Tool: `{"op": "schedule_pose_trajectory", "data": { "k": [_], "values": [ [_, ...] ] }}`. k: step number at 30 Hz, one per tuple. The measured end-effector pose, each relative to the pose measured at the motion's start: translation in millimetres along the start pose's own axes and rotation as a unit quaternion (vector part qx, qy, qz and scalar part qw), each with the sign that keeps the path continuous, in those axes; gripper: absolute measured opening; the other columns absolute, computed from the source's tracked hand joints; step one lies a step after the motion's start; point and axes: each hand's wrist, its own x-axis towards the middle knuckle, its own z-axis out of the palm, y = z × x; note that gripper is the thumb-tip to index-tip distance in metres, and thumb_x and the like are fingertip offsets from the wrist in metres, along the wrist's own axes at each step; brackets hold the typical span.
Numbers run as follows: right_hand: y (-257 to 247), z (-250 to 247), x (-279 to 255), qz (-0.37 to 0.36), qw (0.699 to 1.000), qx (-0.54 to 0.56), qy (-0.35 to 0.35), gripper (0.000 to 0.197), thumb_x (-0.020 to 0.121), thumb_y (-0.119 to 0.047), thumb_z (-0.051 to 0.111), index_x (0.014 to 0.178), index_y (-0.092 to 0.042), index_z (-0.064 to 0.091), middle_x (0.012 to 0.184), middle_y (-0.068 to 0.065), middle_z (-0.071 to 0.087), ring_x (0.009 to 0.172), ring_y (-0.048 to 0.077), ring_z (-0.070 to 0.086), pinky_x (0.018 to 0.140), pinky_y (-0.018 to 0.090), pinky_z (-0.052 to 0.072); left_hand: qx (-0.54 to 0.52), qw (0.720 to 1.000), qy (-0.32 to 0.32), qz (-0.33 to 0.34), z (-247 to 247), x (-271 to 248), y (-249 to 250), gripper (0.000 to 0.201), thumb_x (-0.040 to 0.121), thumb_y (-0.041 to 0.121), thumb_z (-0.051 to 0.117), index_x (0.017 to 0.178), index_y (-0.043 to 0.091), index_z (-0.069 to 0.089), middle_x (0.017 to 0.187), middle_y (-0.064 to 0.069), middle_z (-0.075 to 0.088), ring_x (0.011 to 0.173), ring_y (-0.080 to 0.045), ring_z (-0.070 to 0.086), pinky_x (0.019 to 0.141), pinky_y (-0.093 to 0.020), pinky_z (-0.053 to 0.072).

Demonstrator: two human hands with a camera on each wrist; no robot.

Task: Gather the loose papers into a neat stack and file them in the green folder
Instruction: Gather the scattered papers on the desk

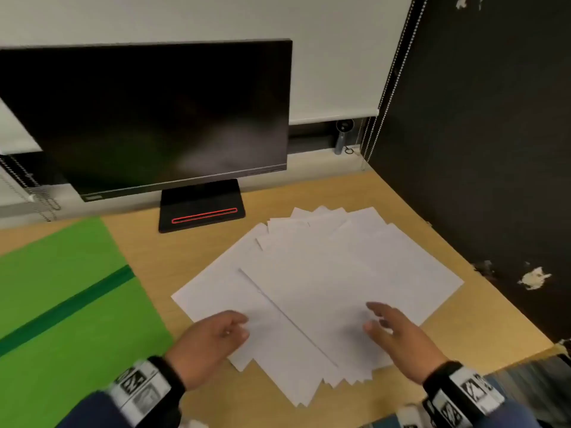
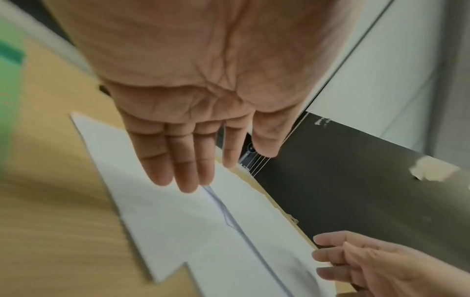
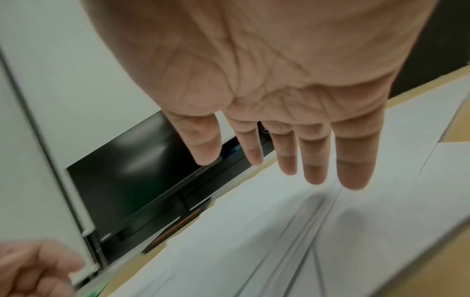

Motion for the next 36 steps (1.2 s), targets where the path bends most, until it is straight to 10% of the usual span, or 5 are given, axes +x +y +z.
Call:
{"op": "schedule_pose_trajectory", "data": {
  "k": [6,16,22,28,36],
  "values": [
    [18.8,-48.4,78.8,0.06,0.995,0.012,0.078,0.05,0.099,-0.043,0.053,0.145,-0.026,0.045,0.149,0.008,0.049,0.13,0.025,0.052,0.109,0.041,0.039,-0.169,0.96,0.119,-0.19,22.5,82.4,24.7,0.046,0.095,0.035,0.063,0.133,0.01,0.053,0.1,-0.01,0.062,0.078,-0.024,0.059,0.071,-0.032,0.047],
    [-1.5,-56.1,153.4,0.065,0.989,-0.126,-0.032,0.029,0.092,-0.036,0.064,0.11,-0.014,0.061,0.108,0.002,0.057,0.098,0.022,0.053,0.082,0.031,0.041,-0.113,0.955,0.199,-0.187,48.5,112.9,57.9,0.027,0.096,0.023,0.059,0.074,0.009,0.053,0.075,-0.012,0.06,0.074,-0.033,0.06,0.081,-0.045,0.053],
    [23.2,-55.6,119.8,0.115,0.989,0.073,0.059,0.006,0.089,-0.009,0.053,0.089,-0.008,0.058,0.086,0.007,0.061,0.08,0.027,0.062,0.063,0.037,0.056,-0.032,0.971,0.182,-0.152,54.1,126.6,80.0,0.042,0.098,0.027,0.058,0.139,0.019,0.052,0.14,-0.007,0.054,0.13,-0.026,0.051,0.106,-0.039,0.044],
    [61.7,-58.3,44.1,0.184,0.954,0.228,-0.06,0.012,0.094,-0.01,0.061,0.084,-0.006,0.057,0.068,0.019,0.07,0.053,0.025,0.059,0.044,0.023,0.037,0.212,0.956,0.123,-0.161,47.5,152.4,90.1,0.048,0.098,0.044,0.048,0.14,0.021,0.052,0.145,-0.009,0.045,0.128,-0.029,0.047,0.105,-0.039,0.043],
    [97.6,-91.2,51.2,0.215,0.896,0.361,0.142,0.02,0.096,-0.013,0.061,0.115,-0.02,0.06,0.102,0.017,0.065,0.09,0.034,0.064,0.091,0.064,0.053,0.484,0.862,0.151,0.006,72.5,189.7,127.5,0.057,0.1,0.044,0.04,0.151,0.02,0.032,0.166,-0.012,0.002,0.153,-0.034,-0.001,0.123,-0.048,0.007]
  ]
}}
